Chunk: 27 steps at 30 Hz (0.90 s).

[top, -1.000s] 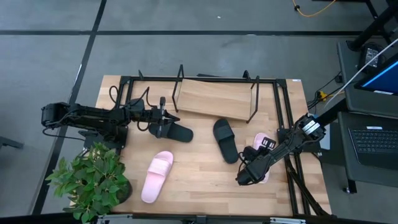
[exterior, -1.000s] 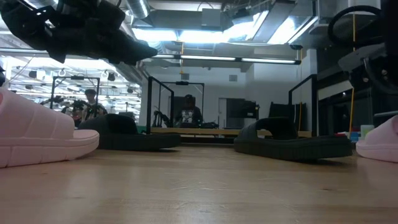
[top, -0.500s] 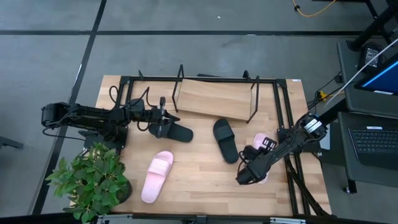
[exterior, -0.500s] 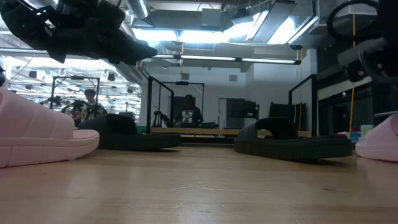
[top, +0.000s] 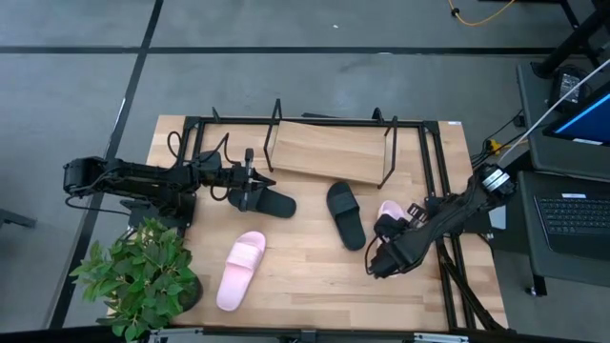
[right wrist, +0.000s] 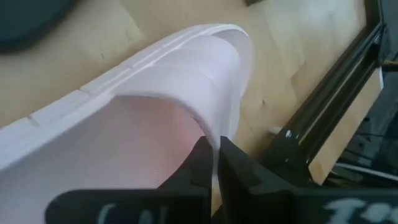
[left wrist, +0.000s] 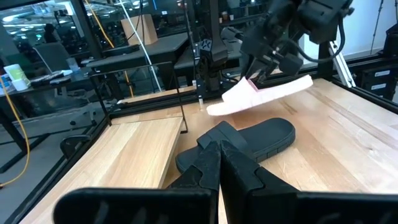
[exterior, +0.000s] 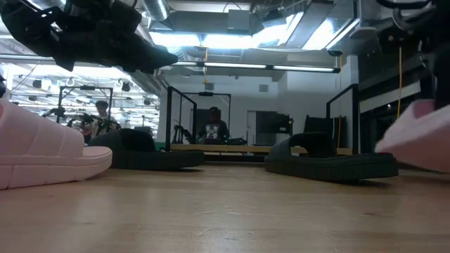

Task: Pick and place slides into the shelf
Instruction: Put the right pink slide on the shelf

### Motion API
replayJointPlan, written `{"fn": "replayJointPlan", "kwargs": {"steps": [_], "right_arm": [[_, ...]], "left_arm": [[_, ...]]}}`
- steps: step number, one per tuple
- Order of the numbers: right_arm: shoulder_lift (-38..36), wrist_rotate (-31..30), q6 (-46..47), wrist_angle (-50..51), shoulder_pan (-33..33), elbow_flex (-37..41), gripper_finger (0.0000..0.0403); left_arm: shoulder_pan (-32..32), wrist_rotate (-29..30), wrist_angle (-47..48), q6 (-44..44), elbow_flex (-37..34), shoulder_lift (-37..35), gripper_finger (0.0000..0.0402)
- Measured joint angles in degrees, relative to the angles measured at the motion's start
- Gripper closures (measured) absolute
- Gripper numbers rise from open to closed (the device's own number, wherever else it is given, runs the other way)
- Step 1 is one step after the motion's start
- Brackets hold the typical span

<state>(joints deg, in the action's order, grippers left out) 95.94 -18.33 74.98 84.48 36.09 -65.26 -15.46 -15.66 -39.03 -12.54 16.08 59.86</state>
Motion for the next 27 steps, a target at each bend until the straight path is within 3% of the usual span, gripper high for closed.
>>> {"fn": "replayJointPlan", "kwargs": {"steps": [5,16,23,27], "right_arm": [[-0.89,-0.82,0.78,3.31,-0.59,-0.94,0.0392],[-0.89,-11.9,-0.6,5.5,-1.37,-8.21,0.0392],[-0.89,-22.4,-8.11,5.54,-4.51,-13.09,0.0392],[-0.89,-24.94,-13.41,5.6,-8.05,-15.14,0.0392]], "left_arm": [[0.0,0.06,0.0,-0.04,0.0,0.01,0.0401],[0.0,0.11,0.0,-0.02,0.0,0.0,0.0401],[-0.01,0.15,0.0,0.02,-0.01,0.01,0.0401],[0.0,0.17,0.0,0.12,0.0,0.0,0.0401]]}}
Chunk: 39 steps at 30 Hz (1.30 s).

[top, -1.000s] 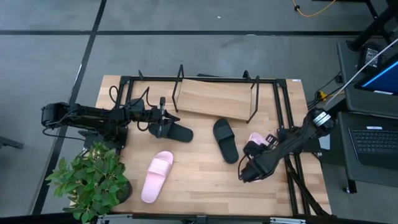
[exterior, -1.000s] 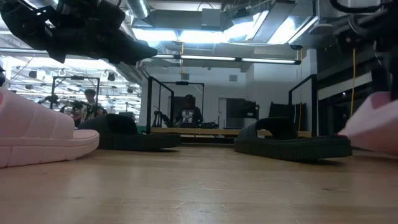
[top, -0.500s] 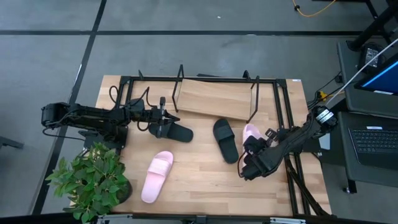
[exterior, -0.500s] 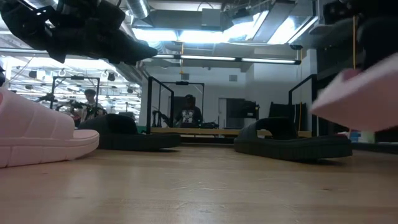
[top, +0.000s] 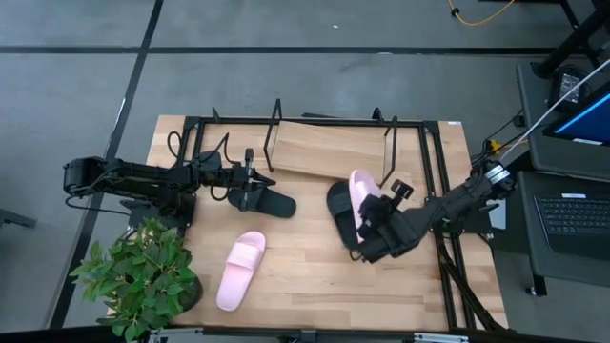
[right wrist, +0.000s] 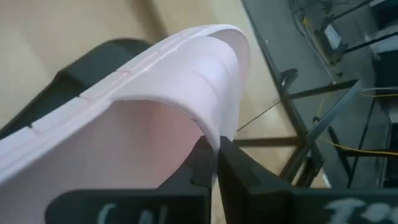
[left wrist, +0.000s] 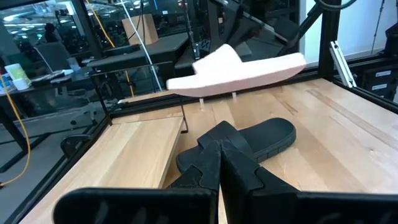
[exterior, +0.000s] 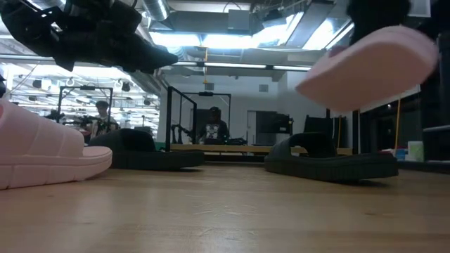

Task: Pick and place slides into the shelf
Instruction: Put the right pink slide on the shelf

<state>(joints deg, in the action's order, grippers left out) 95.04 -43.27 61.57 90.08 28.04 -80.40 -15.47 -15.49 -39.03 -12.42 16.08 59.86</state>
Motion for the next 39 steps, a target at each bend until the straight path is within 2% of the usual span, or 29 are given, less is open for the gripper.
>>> {"fn": "replayJointPlan", "kwargs": {"steps": [12,29,34,39], "right_arm": [[0.0,-7.96,-12.45,-0.01,-9.62,-7.08,0.0392],[0.0,-8.35,-27.94,-0.08,-21.53,-17.77,0.0392],[0.0,-11.15,-30.53,-0.1,-24.78,-18.64,0.0392],[0.0,-11.12,-32.15,-0.09,-28.19,-18.64,0.0392]], "left_arm": [[0.0,0.0,0.02,0.23,-0.02,0.02,0.0401],[0.0,0.07,0.97,-0.18,-0.02,0.02,0.0401],[-0.01,2.24,1.05,-0.18,-0.02,0.02,0.0401],[-0.02,4.48,1.05,-0.14,-0.02,0.02,0.0401]]}}
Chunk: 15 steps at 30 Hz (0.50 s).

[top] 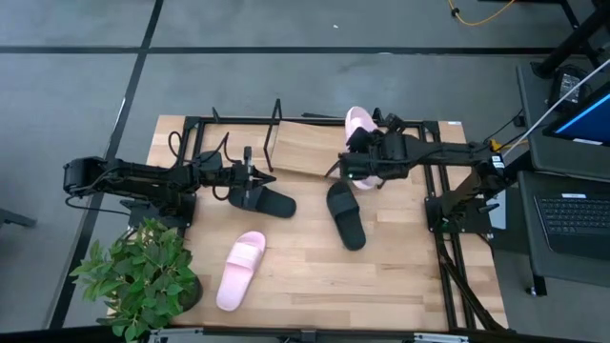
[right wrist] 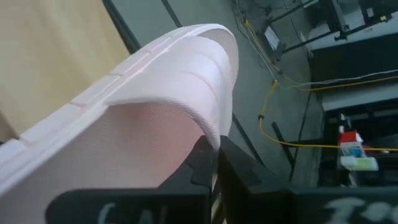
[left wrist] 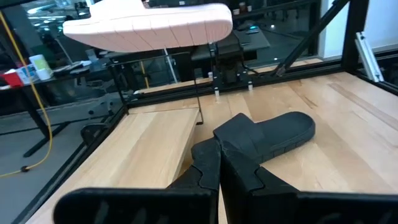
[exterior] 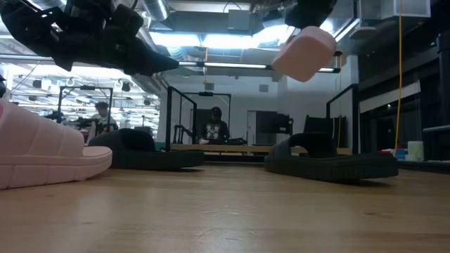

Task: Pick and place slides into the shelf
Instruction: Put the right pink slide on the shelf

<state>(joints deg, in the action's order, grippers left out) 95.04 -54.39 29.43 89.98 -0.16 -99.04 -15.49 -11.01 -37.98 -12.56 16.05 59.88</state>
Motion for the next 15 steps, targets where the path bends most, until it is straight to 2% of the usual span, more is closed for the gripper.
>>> {"fn": "replayJointPlan", "kwargs": {"steps": [15], "right_arm": [[0.02,0.0,-6.37,0.03,-7.23,0.0,0.0392]], "left_arm": [[0.02,0.11,0.02,-0.06,0.0,0.0,0.0401]]}}
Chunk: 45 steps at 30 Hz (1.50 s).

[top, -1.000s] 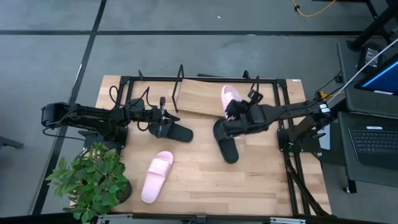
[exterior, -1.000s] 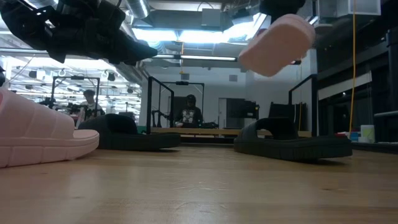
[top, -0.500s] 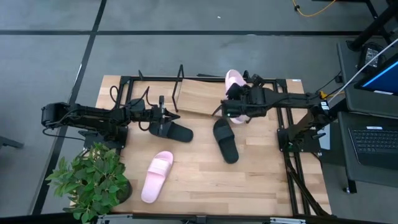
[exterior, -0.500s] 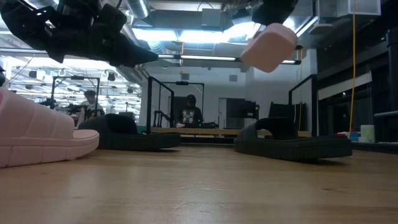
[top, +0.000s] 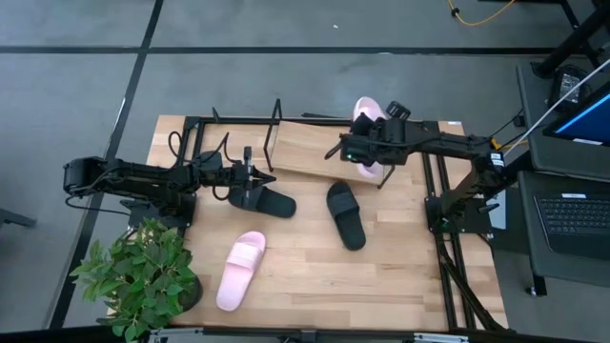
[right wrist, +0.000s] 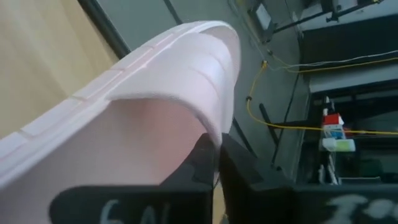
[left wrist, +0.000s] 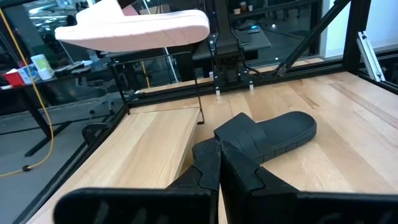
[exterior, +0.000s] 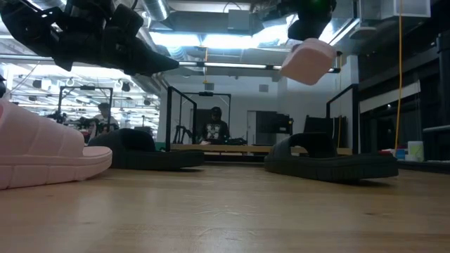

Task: Pick and place slides into the shelf
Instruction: Put the right pink slide on the shelf

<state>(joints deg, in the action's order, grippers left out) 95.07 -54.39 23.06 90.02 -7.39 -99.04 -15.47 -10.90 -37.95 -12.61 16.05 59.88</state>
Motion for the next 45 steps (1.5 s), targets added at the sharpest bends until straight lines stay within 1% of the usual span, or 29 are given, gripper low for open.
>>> {"fn": "replayJointPlan", "kwargs": {"steps": [4,7,12,16,19,24,28,32,38,42,45], "right_arm": [[0.04,0.1,-1.54,0.0,-1.86,0.0,0.0392],[0.1,1.26,-1.57,0.0,-2.93,0.0,0.0392],[1.46,1.28,-2.83,0.03,-3.11,0.02,0.0392],[3.85,0.97,-3.41,-0.02,-3.11,0.02,0.0392],[6.06,-0.92,-5.09,-0.02,-3.11,0.02,0.0392],[9.34,-1.01,-8.35,0.0,-3.11,0.04,0.0392],[10.38,-0.98,-9.89,-0.02,-3.11,0.04,0.0392],[10.38,-0.89,-9.97,0.0,-3.11,0.04,0.0392],[10.38,0.9,-9.7,0.0,-3.29,0.04,0.0392],[10.38,2.8,-6.92,0.0,-3.29,0.04,0.0392],[10.38,3.07,-6.78,-0.02,-3.27,0.04,0.0392]], "left_arm": [[0.0,0.0,0.0,-0.01,0.0,0.0,0.0401],[-0.02,0.0,0.0,-0.01,0.0,0.0,0.0401],[-0.01,0.0,0.0,-0.01,0.0,0.0,0.0401],[0.0,-0.02,0.18,-0.03,0.0,0.0,0.0401],[0.0,-0.02,0.26,0.01,0.0,0.0,0.0401],[-0.02,0.0,1.0,-0.01,0.0,0.0,0.0401],[-0.01,1.39,1.66,-0.02,0.0,0.0,0.0401],[0.0,2.34,1.66,-0.03,0.0,0.0,0.0401],[-0.02,2.46,1.69,0.0,0.0,0.0,0.0401],[-0.02,2.49,2.42,0.03,0.0,0.0,0.0401],[0.0,2.49,2.57,0.03,0.0,0.0,0.0401]]}}
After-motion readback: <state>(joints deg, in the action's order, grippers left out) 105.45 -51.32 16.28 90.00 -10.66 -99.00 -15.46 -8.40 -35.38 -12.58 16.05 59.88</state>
